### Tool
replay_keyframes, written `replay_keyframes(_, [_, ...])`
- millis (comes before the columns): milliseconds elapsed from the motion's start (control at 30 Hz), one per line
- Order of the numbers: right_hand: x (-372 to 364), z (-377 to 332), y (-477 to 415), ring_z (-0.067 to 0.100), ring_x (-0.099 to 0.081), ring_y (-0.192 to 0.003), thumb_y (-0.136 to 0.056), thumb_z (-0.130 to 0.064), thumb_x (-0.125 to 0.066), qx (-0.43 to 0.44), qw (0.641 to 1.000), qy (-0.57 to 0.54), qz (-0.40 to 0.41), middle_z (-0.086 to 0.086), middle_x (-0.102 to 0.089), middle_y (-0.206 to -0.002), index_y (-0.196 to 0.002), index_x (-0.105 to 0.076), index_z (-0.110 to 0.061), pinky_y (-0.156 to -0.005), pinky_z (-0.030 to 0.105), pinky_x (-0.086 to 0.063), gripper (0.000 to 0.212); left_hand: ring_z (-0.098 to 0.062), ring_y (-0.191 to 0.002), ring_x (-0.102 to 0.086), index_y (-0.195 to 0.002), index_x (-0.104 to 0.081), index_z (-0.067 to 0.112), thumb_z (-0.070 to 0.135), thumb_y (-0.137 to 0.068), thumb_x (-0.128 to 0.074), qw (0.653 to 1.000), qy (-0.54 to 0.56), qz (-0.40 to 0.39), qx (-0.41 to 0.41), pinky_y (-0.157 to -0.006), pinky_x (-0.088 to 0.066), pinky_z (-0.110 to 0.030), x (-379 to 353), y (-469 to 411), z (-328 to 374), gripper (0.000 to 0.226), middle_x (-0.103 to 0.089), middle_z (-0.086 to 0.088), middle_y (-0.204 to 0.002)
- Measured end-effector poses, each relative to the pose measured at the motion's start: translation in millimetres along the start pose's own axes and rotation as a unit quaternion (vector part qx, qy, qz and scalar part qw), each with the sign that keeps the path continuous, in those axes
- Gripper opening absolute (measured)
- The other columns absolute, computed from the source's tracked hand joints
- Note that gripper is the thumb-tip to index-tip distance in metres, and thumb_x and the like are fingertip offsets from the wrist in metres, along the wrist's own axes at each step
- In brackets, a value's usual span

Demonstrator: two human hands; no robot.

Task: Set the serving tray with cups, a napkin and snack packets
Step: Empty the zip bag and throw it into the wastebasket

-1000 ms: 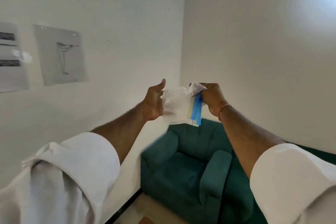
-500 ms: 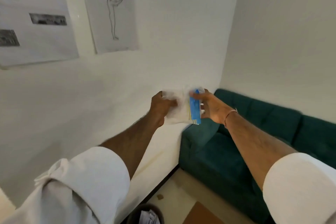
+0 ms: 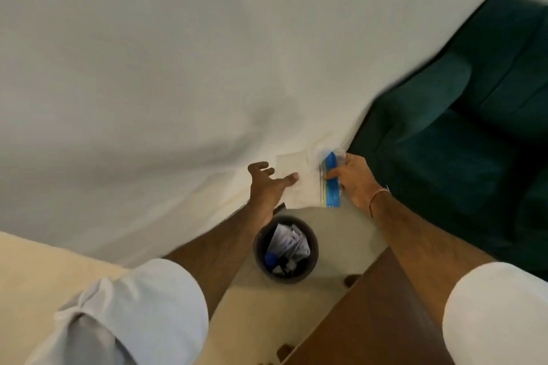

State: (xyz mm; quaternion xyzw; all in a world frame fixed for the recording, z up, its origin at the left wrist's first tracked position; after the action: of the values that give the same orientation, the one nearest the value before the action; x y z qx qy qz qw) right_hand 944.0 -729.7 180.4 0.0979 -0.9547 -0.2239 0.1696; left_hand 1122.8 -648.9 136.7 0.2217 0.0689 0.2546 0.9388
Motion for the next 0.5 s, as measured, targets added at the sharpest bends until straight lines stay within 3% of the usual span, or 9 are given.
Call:
replay_keyframes(67, [-26.5,57.9,-30.5,0.024,-0.064,-0.09,-0.076,0.011,-0.068,-0.037,0.999,0.026,0.007,0.007,-0.068,-0.102,-0.103,-0.066,-0.008,-0.069,0.035,-0.053,0.034,-0.021,-0.113,-0.051,-0.114,-0.042,0.026,0.028,-0.069,-0.09,0.996,-0.079,0.03,0.0,-0.072,-0.055,-0.033,7.2,-24.6,-57.8,0.066,-0.049,-0.004,-0.124])
replay_keyframes(133, [-49.1,114.9,-53.4,0.029,-0.066,-0.097,-0.076,0.009,-0.068,-0.071,0.996,0.045,0.008,0.012,-0.07,-0.109,-0.109,-0.067,-0.006,-0.083,0.044,-0.057,0.036,-0.019,-0.112,-0.047,-0.103,-0.057,0.027,0.033,-0.071,-0.087,0.986,-0.162,0.036,-0.008,-0.072,-0.057,-0.037,12.0,-45.3,-110.6,0.044,-0.046,-0.001,-0.116])
replay_keyframes(233, [-83.1,196.6,-83.6,0.032,-0.067,-0.101,-0.077,0.005,-0.068,-0.096,0.992,0.084,0.015,0.014,-0.071,-0.112,-0.112,-0.068,-0.009,-0.089,0.046,-0.058,0.038,-0.026,-0.102,-0.065,-0.087,-0.072,0.022,0.02,-0.086,-0.072,0.98,-0.196,-0.018,0.029,-0.079,-0.061,-0.045,12.0,-80.0,-190.2,0.002,-0.065,-0.001,-0.1])
replay_keyframes(333, [-108.7,261.2,-108.9,0.032,-0.067,-0.1,-0.078,0.0,-0.067,-0.117,0.984,0.131,0.023,0.014,-0.071,-0.112,-0.114,-0.069,-0.01,-0.087,0.04,-0.057,0.037,-0.031,-0.105,-0.067,-0.106,-0.073,0.008,0.02,-0.092,-0.061,0.971,-0.193,-0.067,0.125,-0.091,-0.056,-0.046,9.9,-107.5,-259.4,0.022,-0.071,-0.012,-0.11])
replay_keyframes(400, [-124.7,297.3,-125.7,0.035,-0.066,-0.104,-0.079,-0.003,-0.066,-0.112,0.975,0.188,0.029,0.016,-0.071,-0.114,-0.114,-0.07,-0.009,-0.09,0.039,-0.055,0.036,-0.032,-0.108,-0.064,-0.121,-0.063,0.007,0.023,-0.095,-0.059,0.962,-0.173,-0.095,0.189,-0.091,-0.055,-0.044,8.1,-117.0,-303.1,0.031,-0.067,-0.016,-0.121])
replay_keyframes(500, [-149.2,342.0,-148.0,0.039,-0.063,-0.111,-0.082,-0.006,-0.066,-0.075,0.955,0.286,0.028,0.02,-0.07,-0.116,-0.115,-0.069,-0.006,-0.096,0.042,-0.053,0.034,-0.015,-0.087,-0.065,-0.133,-0.053,0.014,0.021,-0.095,-0.062,0.952,-0.133,-0.144,0.235,-0.059,-0.054,-0.021,6.2,-123.3,-355.8,0.04,-0.068,-0.004,-0.107])
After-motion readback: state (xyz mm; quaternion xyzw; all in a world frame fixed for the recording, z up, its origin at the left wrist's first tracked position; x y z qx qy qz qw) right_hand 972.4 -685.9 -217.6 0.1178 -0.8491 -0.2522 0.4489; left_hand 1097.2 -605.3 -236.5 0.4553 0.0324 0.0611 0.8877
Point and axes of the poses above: each hand's wrist, its own y-axis away from the middle knuckle, its own x-axis out of the back of the hand, z = x × y, the point moved 3 cm from there along -y, towards the middle knuckle
